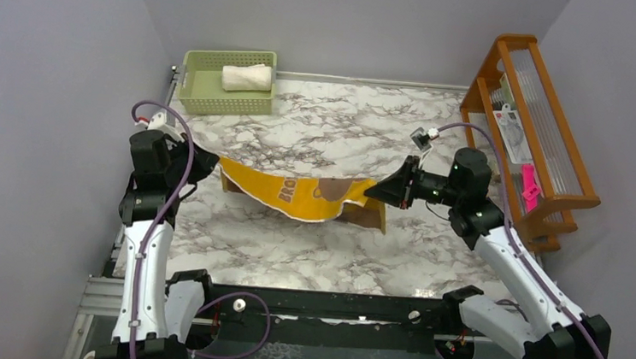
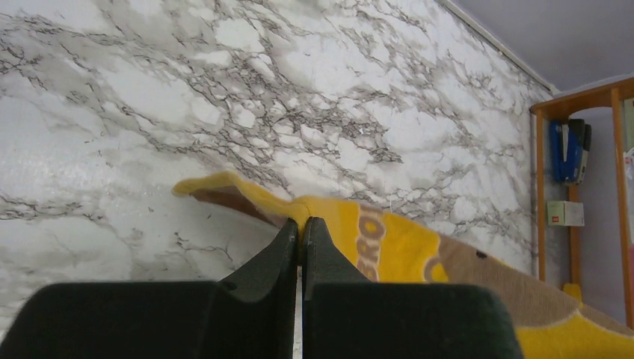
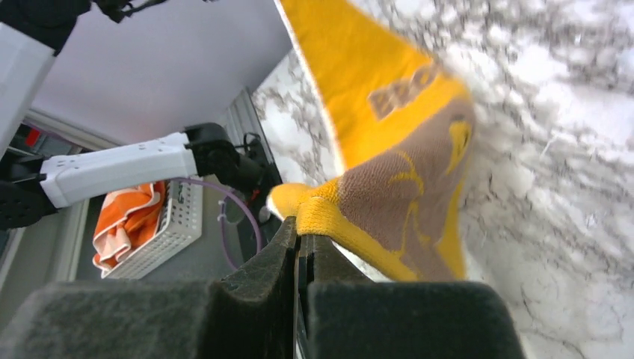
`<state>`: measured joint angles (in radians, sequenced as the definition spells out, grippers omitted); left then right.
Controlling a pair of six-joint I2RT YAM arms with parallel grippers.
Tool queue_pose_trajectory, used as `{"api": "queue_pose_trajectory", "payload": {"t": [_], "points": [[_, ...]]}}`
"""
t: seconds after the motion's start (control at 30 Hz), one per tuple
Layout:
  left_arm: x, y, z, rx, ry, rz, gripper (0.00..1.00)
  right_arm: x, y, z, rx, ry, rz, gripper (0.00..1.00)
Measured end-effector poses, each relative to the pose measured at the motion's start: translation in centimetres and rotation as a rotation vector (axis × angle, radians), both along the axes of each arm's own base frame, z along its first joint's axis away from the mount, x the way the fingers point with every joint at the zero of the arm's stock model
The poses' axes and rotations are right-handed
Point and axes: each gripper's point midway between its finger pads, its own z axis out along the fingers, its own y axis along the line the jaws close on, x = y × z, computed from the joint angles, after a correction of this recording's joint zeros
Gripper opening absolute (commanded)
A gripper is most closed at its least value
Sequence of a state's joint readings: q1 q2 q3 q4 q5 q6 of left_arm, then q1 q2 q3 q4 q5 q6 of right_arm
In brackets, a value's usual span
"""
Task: Roll the towels
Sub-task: Flatten out the towel at the center of the board.
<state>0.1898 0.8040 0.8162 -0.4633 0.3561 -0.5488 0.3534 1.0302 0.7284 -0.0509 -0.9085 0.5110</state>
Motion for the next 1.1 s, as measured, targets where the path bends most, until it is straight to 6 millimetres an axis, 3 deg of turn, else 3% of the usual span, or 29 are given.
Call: {"api": "queue_pose_trajectory", "payload": {"t": [0.07, 0.17, 0.23, 0.3, 0.4, 0.5, 0.53, 0.6, 0.7, 0.8, 0.87, 0.97, 1.0, 1.03, 1.1], "points": [[0.3, 0.2, 0.5, -0.004, 0.027, 0.014, 0.00, -0.3, -0.2, 1.9, 0.031, -0.048, -0.018, 0.01], [3.1, 1.0, 2.0, 0.000, 0.053, 0.027, 0.00, 1.1, 0.1, 3.5, 0.073, -0.067, -0.064, 0.01], [6.3, 1.7, 2.2, 0.000, 0.075, 0.027, 0.00, 3.6, 0.8, 3.2, 0.086, -0.026, -0.104, 0.01], [10.3, 2.5, 0.7, -0.008, 0.118, 0.028, 0.00, 7.2, 1.5, 1.7, 0.077, 0.055, -0.168, 0.01], [15.7, 3.6, -4.5, -0.030, 0.238, 0.030, 0.23, 14.1, 1.8, -2.0, 0.060, 0.215, -0.285, 0.16], [19.6, 4.2, -8.7, -0.051, 0.317, 0.026, 0.55, 21.4, -0.4, -6.0, 0.140, 0.361, -0.396, 0.35], [20.4, 4.4, -9.8, -0.055, 0.336, 0.027, 0.61, 22.8, -1.3, -7.3, 0.179, 0.407, -0.418, 0.40], [20.6, 4.4, -10.6, -0.060, 0.356, 0.034, 0.63, 24.1, -2.9, -9.7, 0.234, 0.496, -0.455, 0.46], [20.0, 4.5, -9.1, -0.043, 0.315, 0.039, 0.63, 23.0, -3.6, -12.0, 0.237, 0.572, -0.468, 0.49], [17.7, 4.2, -6.5, -0.022, 0.239, 0.039, 0.58, 21.6, -2.2, -11.5, 0.151, 0.492, -0.452, 0.49], [15.9, 3.6, -5.6, -0.012, 0.205, 0.033, 0.49, 20.5, -0.7, -10.1, 0.059, 0.369, -0.453, 0.46], [13.1, 2.1, -6.3, -0.004, 0.194, 0.007, 0.26, 19.7, 1.9, -7.6, -0.060, 0.178, -0.433, 0.33], [12.6, 1.6, -7.1, -0.005, 0.208, -0.002, 0.15, 19.7, 2.9, -6.9, -0.093, 0.127, -0.416, 0.22], [11.9, 1.1, -8.5, -0.010, 0.234, -0.012, 0.07, 19.9, 3.7, -6.7, -0.123, 0.093, -0.406, 0.07], [10.5, 0.3, -11.6, -0.028, 0.306, -0.028, 0.00, 20.8, 4.0, -7.8, -0.199, 0.067, -0.410, 0.01]]}}
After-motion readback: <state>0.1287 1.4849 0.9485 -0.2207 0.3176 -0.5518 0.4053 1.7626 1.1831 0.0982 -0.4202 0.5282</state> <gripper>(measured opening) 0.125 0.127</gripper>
